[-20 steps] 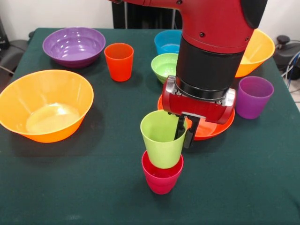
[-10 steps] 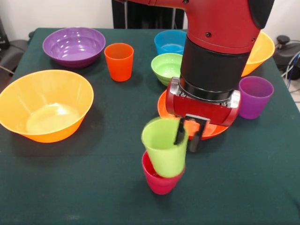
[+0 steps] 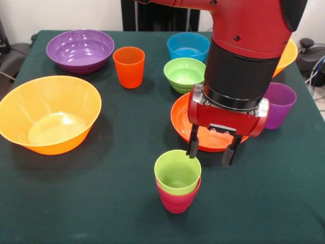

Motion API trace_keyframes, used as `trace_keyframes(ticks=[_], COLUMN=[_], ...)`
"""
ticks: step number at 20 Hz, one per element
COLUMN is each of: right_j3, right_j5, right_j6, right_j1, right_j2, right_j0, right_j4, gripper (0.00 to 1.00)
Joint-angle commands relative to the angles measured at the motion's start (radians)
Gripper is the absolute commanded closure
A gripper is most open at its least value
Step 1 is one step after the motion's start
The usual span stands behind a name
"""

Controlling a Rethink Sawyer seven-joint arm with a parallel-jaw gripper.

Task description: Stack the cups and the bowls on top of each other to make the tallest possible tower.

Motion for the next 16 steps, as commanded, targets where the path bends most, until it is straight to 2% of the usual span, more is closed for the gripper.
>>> trace_keyframes(ticks=[1, 9, 12, 16], right_j3=[-0.025, -0.032, 0.019, 0.166], right_j5=[0.067, 0.086, 0.077, 0.020], right_j6=[-0.303, -0.303, -0.290, -0.245], right_j1=[0.011, 0.010, -0.010, -0.074], right_j2=[0.025, 0.018, 0.012, -0.007], right_j0=[0.024, 0.029, 0.020, 0.001], right_j4=[-0.093, -0.091, -0.074, -0.049], gripper=[0.00, 0.00, 0.00, 0.00])
